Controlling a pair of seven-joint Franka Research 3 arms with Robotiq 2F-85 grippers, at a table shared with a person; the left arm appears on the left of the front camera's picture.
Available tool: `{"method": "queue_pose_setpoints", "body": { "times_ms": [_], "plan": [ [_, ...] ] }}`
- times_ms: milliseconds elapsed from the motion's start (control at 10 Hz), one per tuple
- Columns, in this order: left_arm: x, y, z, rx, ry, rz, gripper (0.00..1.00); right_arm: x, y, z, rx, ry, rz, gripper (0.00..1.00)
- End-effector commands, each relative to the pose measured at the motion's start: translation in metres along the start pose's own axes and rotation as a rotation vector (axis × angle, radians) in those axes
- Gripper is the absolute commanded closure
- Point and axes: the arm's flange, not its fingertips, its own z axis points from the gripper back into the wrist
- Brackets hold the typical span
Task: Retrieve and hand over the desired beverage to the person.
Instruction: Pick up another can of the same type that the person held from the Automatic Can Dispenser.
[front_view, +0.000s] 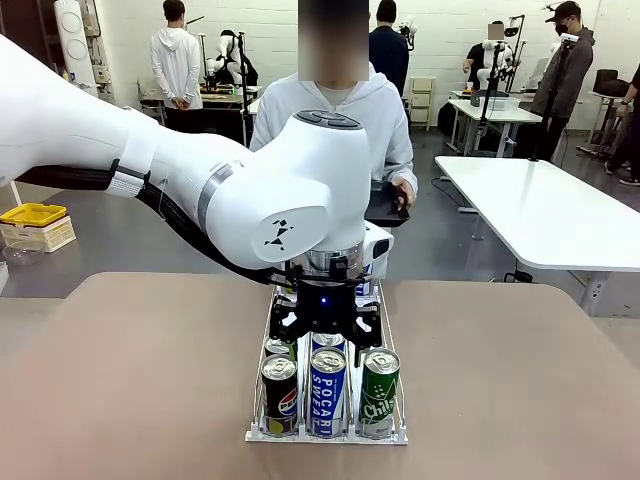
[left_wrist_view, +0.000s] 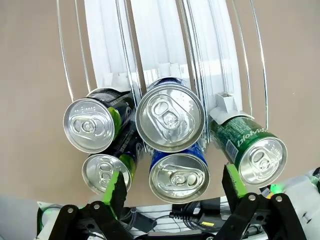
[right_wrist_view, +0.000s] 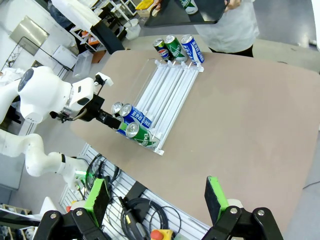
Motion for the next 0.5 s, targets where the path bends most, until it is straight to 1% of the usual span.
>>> {"method": "queue_pose_setpoints", "body": {
  "times_ms": [0,200,300,400],
  "plan": [
    [0.0004,0.0057,-0.0053,-0.026,0.010,-0.008,0.00,0.0009,-0.0017,-0.0003,0.022,-0.005,0.013,0.00],
    [0.0011,0.0058,-0.0070,-0.029,0.014,-0.012,0.00,0.0009,-0.0017,-0.0003,0.022,-0.005,0.013,0.00],
    [0.0002,0.0056,-0.0061,-0.042,-0.006,-0.035,0.27,0.0009,-0.0017,-0.0003,0.022,-0.005,0.013,0.00],
    [-0.0003,0.0051,-0.0052,-0.042,-0.009,-0.041,0.60,0.0009,-0.0017,-0.0003,0.022,-0.005,0.013,0.00]
  ]
}}
